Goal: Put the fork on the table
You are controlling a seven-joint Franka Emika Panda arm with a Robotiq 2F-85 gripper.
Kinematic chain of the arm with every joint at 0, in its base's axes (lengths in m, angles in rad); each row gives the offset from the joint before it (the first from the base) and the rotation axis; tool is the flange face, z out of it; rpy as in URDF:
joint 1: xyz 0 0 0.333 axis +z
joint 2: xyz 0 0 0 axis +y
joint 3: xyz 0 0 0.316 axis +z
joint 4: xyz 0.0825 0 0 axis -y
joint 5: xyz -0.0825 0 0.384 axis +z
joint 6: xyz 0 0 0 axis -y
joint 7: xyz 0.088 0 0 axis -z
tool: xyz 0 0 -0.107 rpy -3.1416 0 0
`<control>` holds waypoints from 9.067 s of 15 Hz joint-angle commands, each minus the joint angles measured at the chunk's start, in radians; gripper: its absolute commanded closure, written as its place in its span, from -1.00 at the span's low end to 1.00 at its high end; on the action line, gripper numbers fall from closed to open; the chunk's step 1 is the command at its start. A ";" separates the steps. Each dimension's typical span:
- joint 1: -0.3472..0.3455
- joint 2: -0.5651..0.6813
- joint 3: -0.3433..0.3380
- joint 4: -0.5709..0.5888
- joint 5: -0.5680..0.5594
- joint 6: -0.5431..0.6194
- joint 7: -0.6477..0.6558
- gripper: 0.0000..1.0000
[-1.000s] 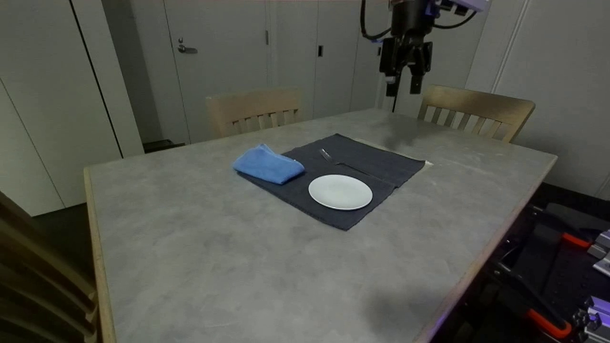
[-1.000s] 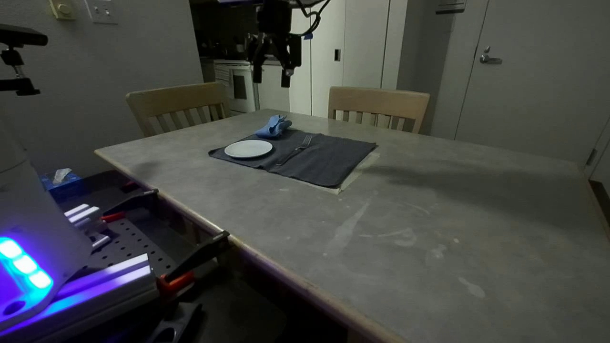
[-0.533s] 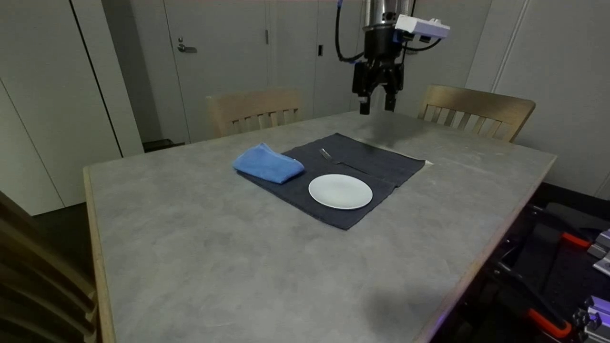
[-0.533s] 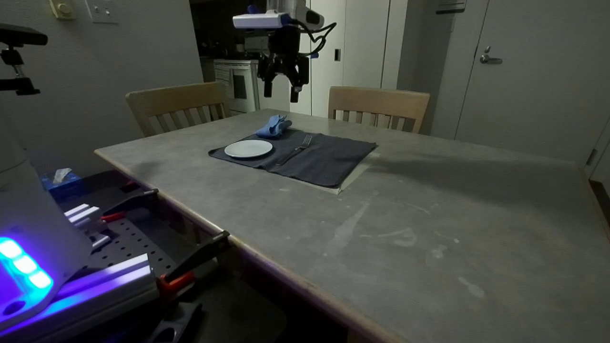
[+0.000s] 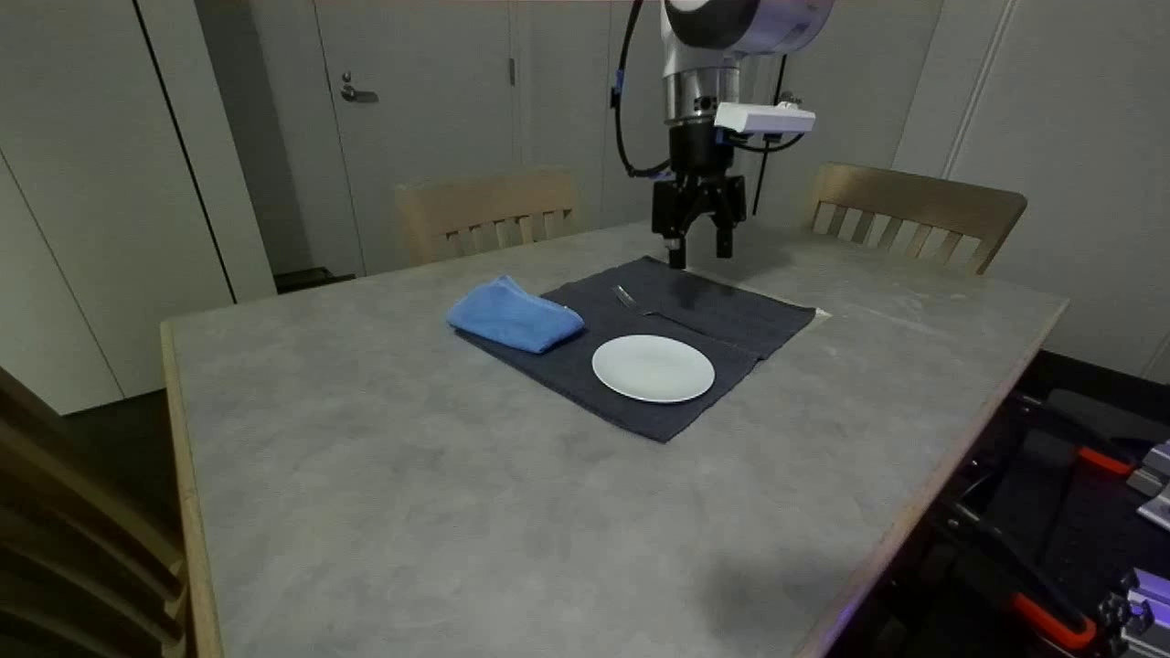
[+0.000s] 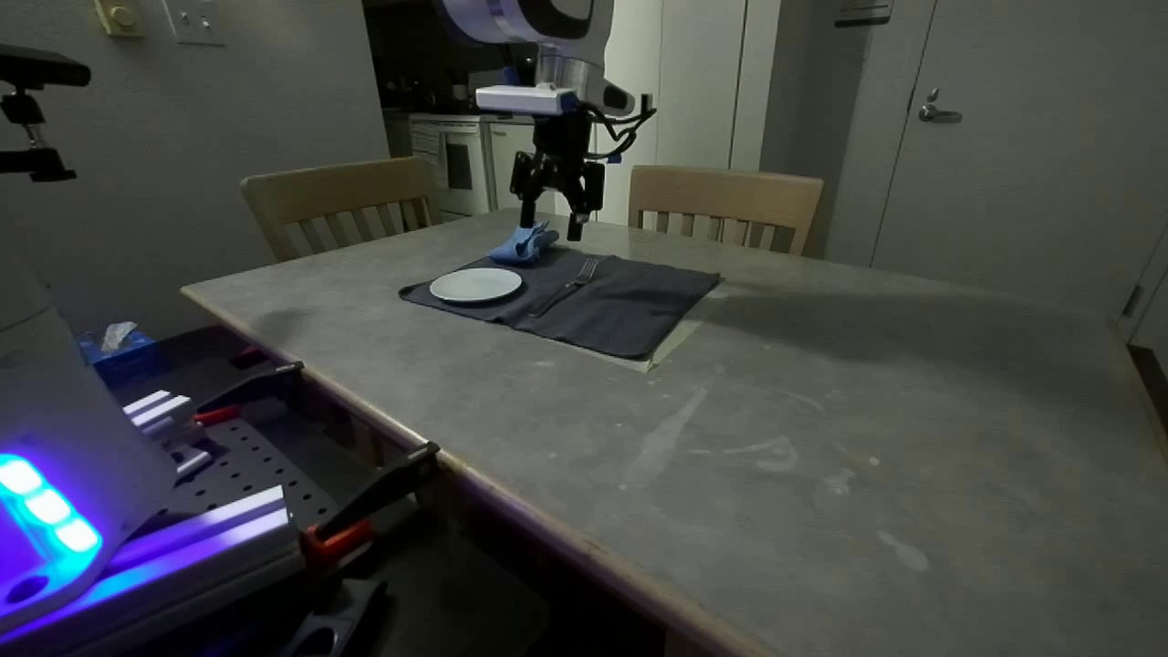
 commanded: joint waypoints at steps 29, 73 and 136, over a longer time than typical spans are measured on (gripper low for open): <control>0.051 0.154 -0.025 0.051 -0.097 0.130 0.122 -1.00; 0.028 0.235 -0.016 0.107 -0.071 0.126 0.091 0.04; 0.083 0.020 0.067 -0.081 -0.105 -0.058 0.001 0.95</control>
